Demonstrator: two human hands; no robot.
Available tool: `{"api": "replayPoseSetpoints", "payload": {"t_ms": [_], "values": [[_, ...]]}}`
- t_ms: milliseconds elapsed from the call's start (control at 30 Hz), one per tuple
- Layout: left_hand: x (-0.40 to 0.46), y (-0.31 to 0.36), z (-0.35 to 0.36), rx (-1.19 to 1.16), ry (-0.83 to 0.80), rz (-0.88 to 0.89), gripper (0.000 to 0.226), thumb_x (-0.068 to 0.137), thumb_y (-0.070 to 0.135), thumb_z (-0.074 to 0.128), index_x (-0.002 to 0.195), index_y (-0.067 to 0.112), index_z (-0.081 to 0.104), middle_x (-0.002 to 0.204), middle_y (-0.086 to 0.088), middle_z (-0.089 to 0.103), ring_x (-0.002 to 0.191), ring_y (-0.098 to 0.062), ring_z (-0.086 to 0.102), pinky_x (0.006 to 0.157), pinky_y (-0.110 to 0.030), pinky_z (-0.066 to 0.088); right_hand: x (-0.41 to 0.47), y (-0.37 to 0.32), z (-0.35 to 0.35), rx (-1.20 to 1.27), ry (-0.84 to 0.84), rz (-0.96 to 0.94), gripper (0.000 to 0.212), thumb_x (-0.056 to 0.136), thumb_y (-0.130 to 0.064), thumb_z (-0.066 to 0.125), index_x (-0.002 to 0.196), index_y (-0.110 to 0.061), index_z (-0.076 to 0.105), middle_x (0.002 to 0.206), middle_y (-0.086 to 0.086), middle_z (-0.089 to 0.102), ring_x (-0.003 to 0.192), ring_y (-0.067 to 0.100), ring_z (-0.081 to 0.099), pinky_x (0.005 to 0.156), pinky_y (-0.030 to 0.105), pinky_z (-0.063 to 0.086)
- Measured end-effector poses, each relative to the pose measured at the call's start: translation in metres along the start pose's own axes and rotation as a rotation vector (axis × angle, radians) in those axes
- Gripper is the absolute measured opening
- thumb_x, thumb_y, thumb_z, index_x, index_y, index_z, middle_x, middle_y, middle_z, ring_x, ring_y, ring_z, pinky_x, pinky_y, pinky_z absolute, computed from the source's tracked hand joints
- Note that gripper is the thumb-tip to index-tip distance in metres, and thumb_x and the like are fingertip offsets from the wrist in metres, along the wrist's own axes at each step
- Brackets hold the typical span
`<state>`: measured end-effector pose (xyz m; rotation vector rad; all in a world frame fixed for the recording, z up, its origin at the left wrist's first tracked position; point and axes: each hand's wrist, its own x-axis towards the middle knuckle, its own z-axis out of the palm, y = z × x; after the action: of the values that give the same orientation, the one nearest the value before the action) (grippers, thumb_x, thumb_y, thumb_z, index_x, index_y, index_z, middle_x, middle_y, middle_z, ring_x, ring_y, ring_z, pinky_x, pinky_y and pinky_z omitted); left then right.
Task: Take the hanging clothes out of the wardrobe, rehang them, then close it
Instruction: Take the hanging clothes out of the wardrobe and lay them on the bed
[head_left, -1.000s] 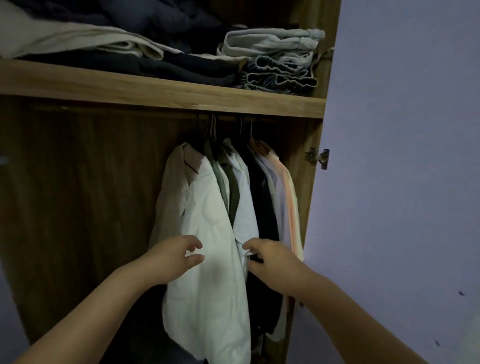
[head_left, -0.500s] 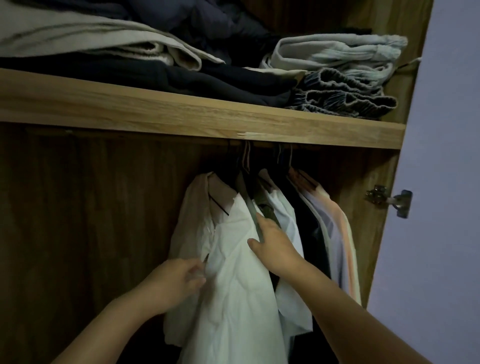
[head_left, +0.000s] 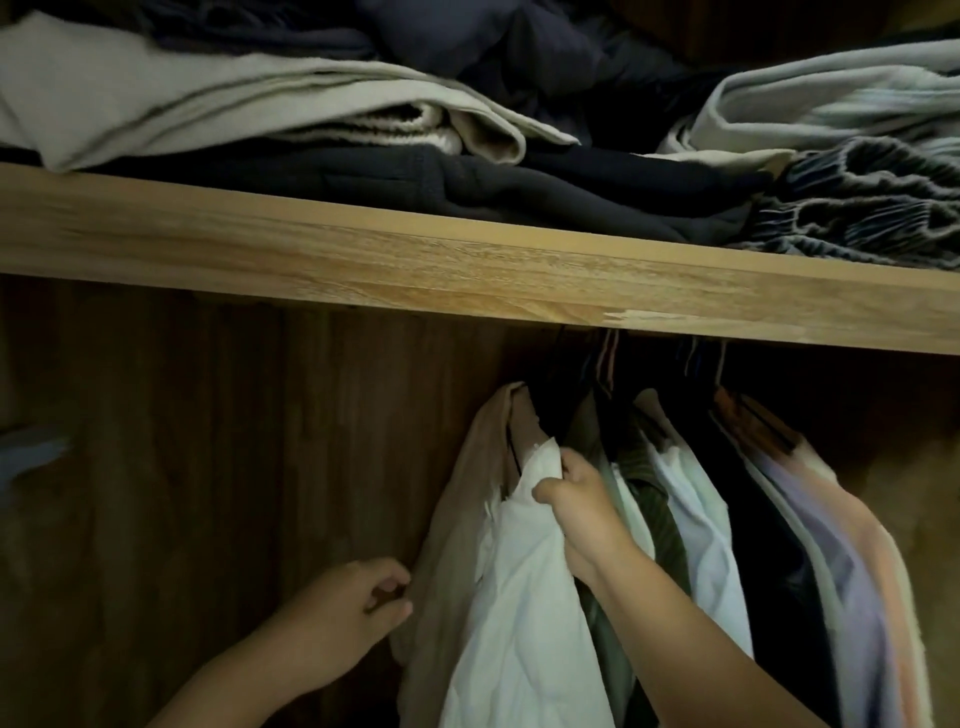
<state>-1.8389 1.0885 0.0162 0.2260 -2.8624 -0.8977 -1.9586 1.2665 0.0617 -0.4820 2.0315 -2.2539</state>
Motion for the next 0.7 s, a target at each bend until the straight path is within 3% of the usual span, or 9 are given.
{"api": "replayPoseSetpoints", "payload": {"t_ms": [233, 400, 500, 700], "values": [[0.002, -0.003, -0.009, -0.009, 0.017, -0.044, 0.030, 0.093, 0.031, 0.051, 0.123, 0.033, 0.049, 0.112, 0.019, 0.051, 0.105, 0.001, 0.051, 0.092, -0.016, 0.043, -0.012, -0.003, 0.005, 0.063, -0.026, -0.093, 0.049, 0.080, 0.017, 0.037, 0.114, -0.008, 0.060, 0.092, 0.007, 0.067, 0.083, 0.022, 0.063, 0.068, 0.030, 0.050], [0.003, 0.000, -0.010, -0.025, 0.030, 0.023, 0.028, 0.094, 0.030, 0.051, 0.122, 0.032, 0.050, 0.105, 0.022, 0.049, 0.098, 0.005, 0.050, 0.075, -0.009, 0.041, -0.026, -0.015, -0.005, 0.075, -0.003, -0.123, 0.048, 0.080, 0.019, 0.036, 0.105, -0.012, 0.064, 0.091, 0.011, 0.068, 0.081, 0.026, 0.063, 0.072, 0.036, 0.051], [0.006, 0.003, -0.007, -0.030, 0.050, 0.081, 0.025, 0.093, 0.030, 0.052, 0.118, 0.032, 0.053, 0.102, 0.022, 0.051, 0.096, 0.005, 0.050, 0.073, -0.007, 0.040, -0.039, -0.020, -0.010, 0.049, -0.019, -0.113, 0.048, 0.078, 0.018, 0.037, 0.103, -0.012, 0.064, 0.097, 0.019, 0.067, 0.087, 0.033, 0.062, 0.077, 0.042, 0.051], [0.011, 0.009, -0.001, -0.058, 0.112, 0.194, 0.016, 0.092, 0.029, 0.053, 0.108, 0.032, 0.057, 0.104, 0.016, 0.057, 0.092, 0.004, 0.053, 0.072, -0.007, 0.040, -0.101, -0.016, -0.029, -0.040, -0.075, -0.077, 0.045, 0.059, -0.002, 0.050, 0.093, -0.023, 0.070, 0.099, 0.022, 0.066, 0.092, 0.040, 0.064, 0.084, 0.051, 0.051]]}}
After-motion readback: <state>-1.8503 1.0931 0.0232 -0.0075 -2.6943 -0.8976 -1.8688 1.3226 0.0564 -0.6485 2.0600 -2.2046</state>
